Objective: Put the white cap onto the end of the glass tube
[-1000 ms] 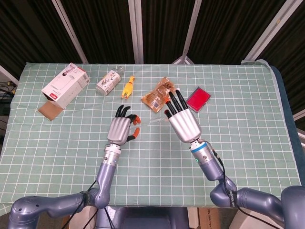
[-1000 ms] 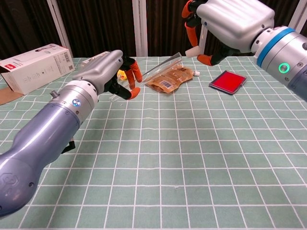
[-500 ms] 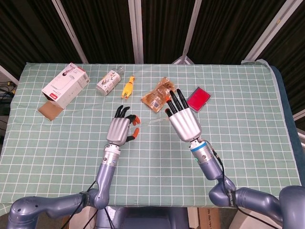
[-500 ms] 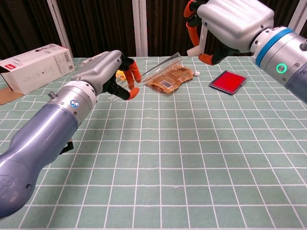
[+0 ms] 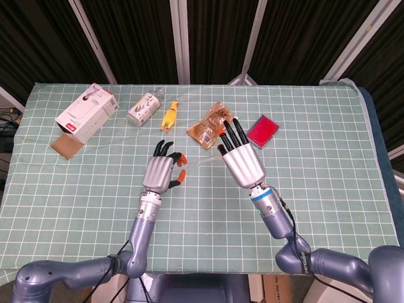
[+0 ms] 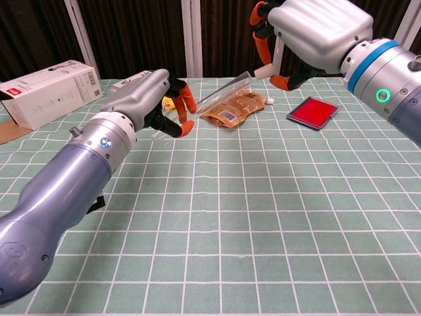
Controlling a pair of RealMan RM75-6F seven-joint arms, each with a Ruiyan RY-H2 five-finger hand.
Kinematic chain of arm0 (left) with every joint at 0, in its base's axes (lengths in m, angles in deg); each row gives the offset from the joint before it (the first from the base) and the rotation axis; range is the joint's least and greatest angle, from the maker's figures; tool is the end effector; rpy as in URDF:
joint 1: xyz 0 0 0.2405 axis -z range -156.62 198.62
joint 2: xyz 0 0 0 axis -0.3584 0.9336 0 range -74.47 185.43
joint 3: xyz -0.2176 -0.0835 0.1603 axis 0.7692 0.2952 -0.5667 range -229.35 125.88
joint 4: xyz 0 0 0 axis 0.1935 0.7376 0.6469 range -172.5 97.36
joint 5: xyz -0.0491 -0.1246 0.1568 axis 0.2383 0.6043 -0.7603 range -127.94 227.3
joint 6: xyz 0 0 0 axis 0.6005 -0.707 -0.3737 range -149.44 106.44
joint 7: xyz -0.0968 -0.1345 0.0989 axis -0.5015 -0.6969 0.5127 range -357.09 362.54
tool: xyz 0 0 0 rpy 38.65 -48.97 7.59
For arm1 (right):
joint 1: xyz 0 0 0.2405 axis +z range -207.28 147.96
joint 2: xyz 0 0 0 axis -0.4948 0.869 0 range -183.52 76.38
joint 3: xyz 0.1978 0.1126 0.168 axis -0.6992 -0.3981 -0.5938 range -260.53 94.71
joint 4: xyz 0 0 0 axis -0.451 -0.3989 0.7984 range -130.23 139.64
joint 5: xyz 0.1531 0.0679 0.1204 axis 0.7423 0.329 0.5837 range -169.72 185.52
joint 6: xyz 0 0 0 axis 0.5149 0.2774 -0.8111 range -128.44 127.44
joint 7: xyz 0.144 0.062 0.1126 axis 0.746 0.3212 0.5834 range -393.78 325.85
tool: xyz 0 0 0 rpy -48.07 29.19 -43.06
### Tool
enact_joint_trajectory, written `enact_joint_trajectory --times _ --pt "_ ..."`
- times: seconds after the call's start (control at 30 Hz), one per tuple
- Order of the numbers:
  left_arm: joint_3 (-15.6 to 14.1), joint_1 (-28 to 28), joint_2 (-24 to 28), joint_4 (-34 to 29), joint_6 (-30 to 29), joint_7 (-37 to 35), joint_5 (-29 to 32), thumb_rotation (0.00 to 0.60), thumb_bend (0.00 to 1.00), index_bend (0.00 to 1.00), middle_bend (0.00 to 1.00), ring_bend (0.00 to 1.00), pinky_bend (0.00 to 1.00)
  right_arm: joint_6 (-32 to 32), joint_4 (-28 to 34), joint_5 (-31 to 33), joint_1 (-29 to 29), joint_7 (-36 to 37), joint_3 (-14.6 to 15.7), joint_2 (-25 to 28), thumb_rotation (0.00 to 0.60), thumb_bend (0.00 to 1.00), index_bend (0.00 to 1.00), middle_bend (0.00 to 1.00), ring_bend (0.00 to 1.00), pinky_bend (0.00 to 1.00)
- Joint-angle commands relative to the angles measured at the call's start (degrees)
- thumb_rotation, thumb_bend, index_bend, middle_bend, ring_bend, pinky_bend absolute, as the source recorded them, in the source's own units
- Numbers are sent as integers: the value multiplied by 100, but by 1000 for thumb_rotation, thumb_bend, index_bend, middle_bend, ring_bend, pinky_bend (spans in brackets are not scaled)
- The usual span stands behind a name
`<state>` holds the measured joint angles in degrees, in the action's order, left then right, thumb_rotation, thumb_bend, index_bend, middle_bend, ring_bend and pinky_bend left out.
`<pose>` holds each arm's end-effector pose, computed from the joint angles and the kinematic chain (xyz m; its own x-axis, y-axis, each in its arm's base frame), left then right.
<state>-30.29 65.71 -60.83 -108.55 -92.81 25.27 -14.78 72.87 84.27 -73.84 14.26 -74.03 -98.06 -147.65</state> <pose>-0.0690 0.4015 -0.0926 0.1304 0.0481 0.9903 0.9614 -0.2502 -0.1144 -0.0777 -0.4117 0.0199 0.5850 0.3711 0.7212 -0.5988 -0.4022 0.6926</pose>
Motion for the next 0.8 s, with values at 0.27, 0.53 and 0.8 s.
enact_joint_trajectory --times 0.27,0.53,0.8 --pt "-8 7 -88 46 6 12 21 600 632 516 530 122 0 9 -44 18 -14 10 27 -38 600 365 585 210 0 0" --pt "17 17 -144 96 -11 13 22 600 632 516 529 122 0 20 -69 24 -21 30 37 -63 600 364 585 210 0 0" --pt "32 0 -136 122 -19 -12 15 600 632 516 529 122 0 25 -71 26 -24 22 38 -52 600 364 585 210 0 0"
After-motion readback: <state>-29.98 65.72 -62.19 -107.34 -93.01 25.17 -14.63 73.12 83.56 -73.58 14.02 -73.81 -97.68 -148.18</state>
